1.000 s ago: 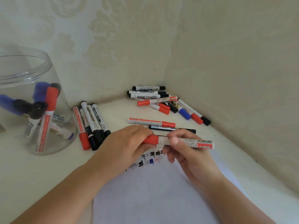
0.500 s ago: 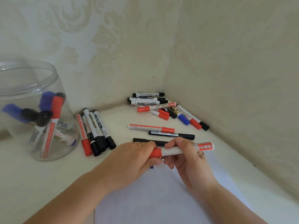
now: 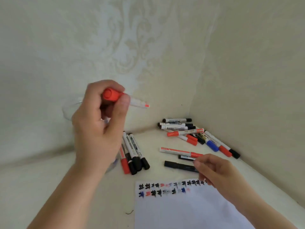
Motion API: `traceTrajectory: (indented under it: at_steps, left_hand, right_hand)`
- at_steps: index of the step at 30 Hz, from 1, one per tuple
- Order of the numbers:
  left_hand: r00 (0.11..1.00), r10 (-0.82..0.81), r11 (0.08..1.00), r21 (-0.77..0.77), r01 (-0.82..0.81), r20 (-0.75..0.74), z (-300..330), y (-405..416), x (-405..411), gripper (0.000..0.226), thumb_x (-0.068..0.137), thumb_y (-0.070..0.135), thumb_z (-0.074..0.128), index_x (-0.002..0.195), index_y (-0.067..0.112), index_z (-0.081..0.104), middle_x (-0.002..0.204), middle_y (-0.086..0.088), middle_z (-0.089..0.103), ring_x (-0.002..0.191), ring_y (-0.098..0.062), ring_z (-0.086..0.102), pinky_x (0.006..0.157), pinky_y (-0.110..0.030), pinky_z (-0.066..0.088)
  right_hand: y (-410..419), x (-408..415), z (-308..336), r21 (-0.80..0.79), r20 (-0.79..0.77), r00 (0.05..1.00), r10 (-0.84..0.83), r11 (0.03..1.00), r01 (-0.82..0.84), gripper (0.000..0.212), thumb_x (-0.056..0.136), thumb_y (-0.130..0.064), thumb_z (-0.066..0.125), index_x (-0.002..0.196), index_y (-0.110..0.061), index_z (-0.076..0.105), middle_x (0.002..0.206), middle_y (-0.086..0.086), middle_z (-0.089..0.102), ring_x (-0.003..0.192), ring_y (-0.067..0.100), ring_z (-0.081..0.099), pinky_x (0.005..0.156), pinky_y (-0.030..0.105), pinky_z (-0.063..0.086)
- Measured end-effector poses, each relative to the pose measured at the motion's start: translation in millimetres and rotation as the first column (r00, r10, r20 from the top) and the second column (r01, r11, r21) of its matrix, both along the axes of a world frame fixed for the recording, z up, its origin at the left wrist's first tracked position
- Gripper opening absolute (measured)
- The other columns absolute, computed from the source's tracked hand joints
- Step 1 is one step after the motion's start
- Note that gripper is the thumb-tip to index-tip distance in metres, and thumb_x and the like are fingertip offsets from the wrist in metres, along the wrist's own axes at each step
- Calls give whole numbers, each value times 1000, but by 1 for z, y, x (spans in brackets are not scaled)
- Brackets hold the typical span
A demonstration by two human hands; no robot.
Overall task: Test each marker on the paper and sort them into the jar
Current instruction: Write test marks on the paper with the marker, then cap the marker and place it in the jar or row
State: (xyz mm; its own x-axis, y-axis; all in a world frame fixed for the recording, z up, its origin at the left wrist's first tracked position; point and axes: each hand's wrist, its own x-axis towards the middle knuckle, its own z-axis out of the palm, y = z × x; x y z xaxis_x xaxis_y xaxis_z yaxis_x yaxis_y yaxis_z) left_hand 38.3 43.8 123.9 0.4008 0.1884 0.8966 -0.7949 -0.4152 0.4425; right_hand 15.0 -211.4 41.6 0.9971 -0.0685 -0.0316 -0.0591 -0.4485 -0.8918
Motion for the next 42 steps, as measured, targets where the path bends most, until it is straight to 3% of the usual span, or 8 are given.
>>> traceTrajectory:
  at_steps: [6,10,17,22,25,32,39,42]
  left_hand:
    - [942,323,946,1,-324,86,31,47,-9,20,96,35,36,95,19,47,74,11,51,63,-7,42,62,-22,35]
    - [889,454,847,341,-408,-62,27,53,4,32,93,34,30,84,12,52,62,7,53,67,-21,48,68,-34,33]
    - [708,666,624,695,-356,-236,-1,57,17,50,92,36,21,85,17,67,104,-3,52,100,-23,38,87,-39,23]
    - [864,503,731,544,-411,-22,-13,40,8,26,87,24,44,100,15,64,101,-7,57,96,-24,39,82,-37,28]
    - [973,231,767,616,-179,-4,-26,13,2,22,87,19,44,94,13,64,88,-3,59,82,-21,48,72,-35,39]
    - [878,203,438,842,315,-434,-90,-65,6,41,88,55,38,112,24,49,109,7,51,104,-12,42,80,-26,36]
    - [948,93,565,800,202,-305,-100,-88,22,42,79,44,55,106,12,54,103,-4,54,94,-23,51,75,-34,47]
    - [942,48,434,856,279,-331,-102,-89,30,38,90,45,36,109,17,55,102,3,59,95,-17,52,81,-28,37]
  right_hand:
    - [41,27,0,-327,67,985,156,937,-126,8,88,-38,57,82,-34,62,64,-6,65,53,2,54,52,13,43]
    - [55,47,-3,-502,116,975,192,858,-109,10,90,-42,53,85,-35,58,68,-12,58,54,3,49,49,13,34]
    - [61,60,-6,-443,167,964,209,889,-115,10,90,-36,55,81,-37,58,71,-7,60,57,4,49,49,10,38]
    - [40,57,0,-548,107,961,257,822,-158,4,90,-39,55,86,-41,56,79,-16,59,66,0,52,52,10,36]
    - [19,55,0,-640,35,971,238,752,-162,5,89,-38,57,93,-37,60,87,-16,58,76,-1,52,62,12,38]
    - [3,43,-16,-813,-22,960,280,553,-180,21,89,-34,57,107,-25,63,99,-3,59,89,13,49,70,23,36]
    - [-13,28,-4,-629,-29,971,237,751,-202,22,91,-38,54,108,-30,66,77,-13,57,65,1,52,55,17,39]
    - [-23,23,3,-283,-114,957,267,915,-289,17,89,-38,58,100,-33,71,71,-10,65,54,-1,52,52,13,41]
